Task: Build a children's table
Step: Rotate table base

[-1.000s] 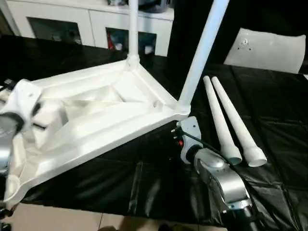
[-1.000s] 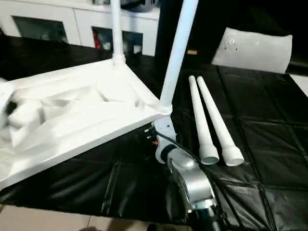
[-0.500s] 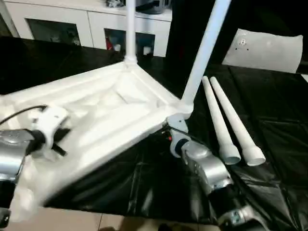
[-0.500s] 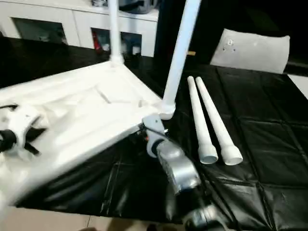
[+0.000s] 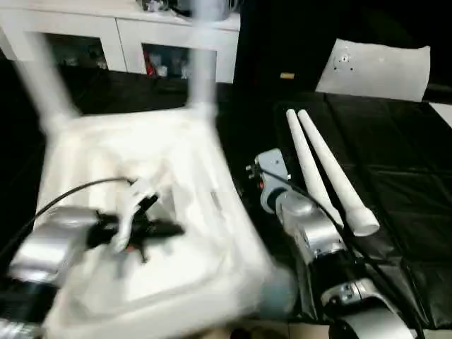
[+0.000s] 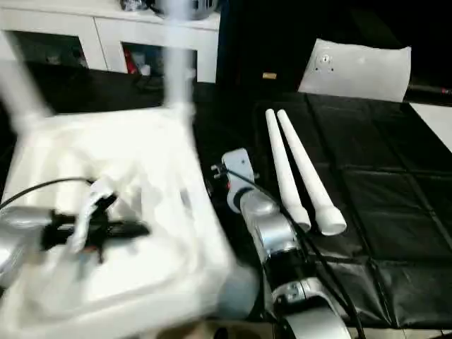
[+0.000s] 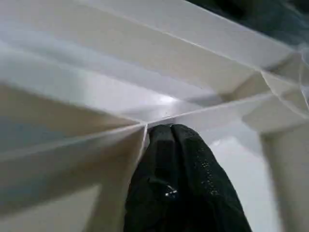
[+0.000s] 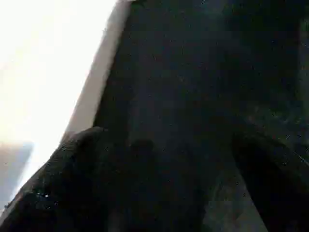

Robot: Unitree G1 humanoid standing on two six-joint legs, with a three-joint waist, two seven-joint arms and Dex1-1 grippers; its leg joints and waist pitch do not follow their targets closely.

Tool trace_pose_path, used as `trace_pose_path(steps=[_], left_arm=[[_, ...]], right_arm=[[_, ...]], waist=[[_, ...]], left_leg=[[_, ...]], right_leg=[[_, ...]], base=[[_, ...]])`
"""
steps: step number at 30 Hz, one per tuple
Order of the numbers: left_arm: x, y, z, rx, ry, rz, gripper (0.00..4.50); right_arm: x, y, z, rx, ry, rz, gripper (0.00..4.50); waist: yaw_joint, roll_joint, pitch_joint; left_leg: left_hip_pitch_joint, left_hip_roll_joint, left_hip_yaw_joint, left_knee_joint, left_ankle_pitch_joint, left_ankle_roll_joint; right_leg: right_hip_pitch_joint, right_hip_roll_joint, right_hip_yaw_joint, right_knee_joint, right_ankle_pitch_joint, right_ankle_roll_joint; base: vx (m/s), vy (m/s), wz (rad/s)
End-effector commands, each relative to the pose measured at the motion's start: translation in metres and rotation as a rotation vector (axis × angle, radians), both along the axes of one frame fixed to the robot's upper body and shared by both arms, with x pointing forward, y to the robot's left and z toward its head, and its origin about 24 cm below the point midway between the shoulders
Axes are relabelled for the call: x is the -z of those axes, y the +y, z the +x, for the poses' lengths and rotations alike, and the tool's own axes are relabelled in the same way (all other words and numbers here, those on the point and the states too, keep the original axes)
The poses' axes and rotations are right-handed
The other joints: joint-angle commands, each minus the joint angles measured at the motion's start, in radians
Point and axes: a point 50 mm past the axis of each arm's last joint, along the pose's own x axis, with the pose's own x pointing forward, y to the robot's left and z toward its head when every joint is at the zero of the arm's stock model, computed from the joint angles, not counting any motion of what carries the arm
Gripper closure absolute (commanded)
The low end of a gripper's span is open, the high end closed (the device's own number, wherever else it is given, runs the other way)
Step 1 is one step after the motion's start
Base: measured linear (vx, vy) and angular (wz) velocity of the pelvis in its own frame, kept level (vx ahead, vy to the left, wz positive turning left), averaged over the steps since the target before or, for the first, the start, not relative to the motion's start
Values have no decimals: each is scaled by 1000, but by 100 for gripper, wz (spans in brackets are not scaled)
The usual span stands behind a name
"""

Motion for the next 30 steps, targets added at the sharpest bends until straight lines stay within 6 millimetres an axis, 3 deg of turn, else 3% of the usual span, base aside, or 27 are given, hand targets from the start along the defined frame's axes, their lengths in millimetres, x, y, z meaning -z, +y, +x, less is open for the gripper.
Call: trace_pose_path(steps=[1,2,4,5,6,7,9,10,12,16,18,21,22,23,24,26,27,28,29,30], left_arm=[[-19,-6,24,-86,-190,24,447],[-20,-2,37,-179,-266,86,447],[-20,2,44,-221,-308,135,447],[-20,10,51,-263,-364,213,447],[-20,10,51,-263,-364,213,447],[-21,14,54,-294,-393,245,447],[-24,24,61,-367,-455,303,447],[-24,28,64,-392,-477,319,447],[-23,32,66,-407,-503,345,447],[-27,29,61,-386,-510,205,447],[-32,25,56,-372,-515,100,447],[-43,25,45,-377,-529,-12,447],[-45,26,40,-365,-521,-14,447],[-46,29,34,-352,-503,10,447],[-46,33,31,-342,-492,39,447],[-46,43,23,-342,-469,105,447],[-47,52,18,-360,-456,159,447],[-47,54,17,-365,-453,171,447],[-52,75,8,-449,-425,273,447],[-57,92,2,-529,-422,351,447]], right_arm=[[1,15,-2,-54,8,5,0],[-3,11,0,-34,-8,11,0],[-5,9,1,-18,-20,16,0],[-11,3,3,5,-48,16,0],[-11,3,3,5,-48,16,0],[-15,1,4,15,-65,14,0],[-24,-6,6,44,-102,28,0],[-28,-9,7,57,-115,35,0],[-34,-14,8,78,-138,47,0],[-44,-27,4,103,-173,54,0],[-43,-31,2,102,-176,31,0],[-39,-37,-1,85,-160,8,0],[-37,-39,-2,70,-166,-21,0],[-37,-41,-2,61,-169,-41,0],[-36,-43,-2,55,-170,-55,0],[-36,-46,-3,53,-169,-68,0],[-36,-48,-2,58,-171,-82,0],[-36,-48,-2,60,-172,-86,0],[-36,-52,0,72,-177,-109,0],[-36,-55,2,82,-179,-119,0]], waist=[[4,27,-65],[5,28,-66],[9,28,-69],[8,26,-68],[10,26,-69],[11,25,-73],[15,27,-73],[17,26,-81],[19,29,-83],[23,29,-84],[25,35,-81],[26,35,-79],[21,30,-75],[20,28,-75],[18,28,-67],[18,27,-65],[16,26,-64],[13,30,-60],[12,28,-60],[8,28,-60]], left_leg=[[0,49,-21,-70,-166,23],[0,48,-22,-69,-163,28],[3,53,-24,-69,-174,27],[-4,52,-27,-72,-171,31],[-3,52,-28,-72,-171,30],[-2,56,-29,-72,-153,22],[0,55,-24,-69,-132,22],[-4,55,-25,-69,-93,23],[-3,61,-24,-67,-31,33],[-3,63,-21,-65,1,49],[-3,64,-19,-67,-34,40],[-3,70,-18,-67,-62,20],[-5,62,-14,-68,-83,24],[-4,64,-15,-68,-102,20],[-5,59,-15,-68,-136,21],[1,53,-15,-66,-169,21],[-3,53,-18,-67,-170,22],[-1,50,-18,-66,-184,24],[6,46,-16,-63,-192,24],[1,50,-19,-65,-189,21]], right_leg=[[58,-98,73,-92,-468,-60],[57,-95,70,-93,-464,-55],[57,-100,70,-93,-461,-48],[59,-97,68,-92,-457,-44],[59,-95,66,-92,-456,-36],[61,-101,71,-82,-422,-40],[57,-96,73,-81,-382,-43],[65,-97,77,-64,-306,-58],[62,-99,79,-46,-173,-107],[66,-105,82,-36,-86,-161],[68,-110,83,-39,-117,-177],[69,-113,83,-39,-140,-193],[66,-103,82,-47,-167,-183],[68,-106,82,-47,-202,-174],[64,-103,80,-60,-290,-145],[59,-101,77,-74,-406,-97],[61,-101,76,-75,-429,-84],[54,-96,73,-85,-482,-57],[49,-93,70,-90,-515,-35],[51,-91,68,-85,-510,-32]], base=[[0,0,0],[0,0,0],[0,0,0],[0,0,0],[0,0,0],[0,0,0],[0,0,0],[0,0,0],[0,0,0],[0,0,0],[0,0,0],[0,0,0],[0,0,0],[0,0,0],[0,0,0],[0,0,0],[0,0,0],[0,0,0],[0,0,0],[0,0,0]])
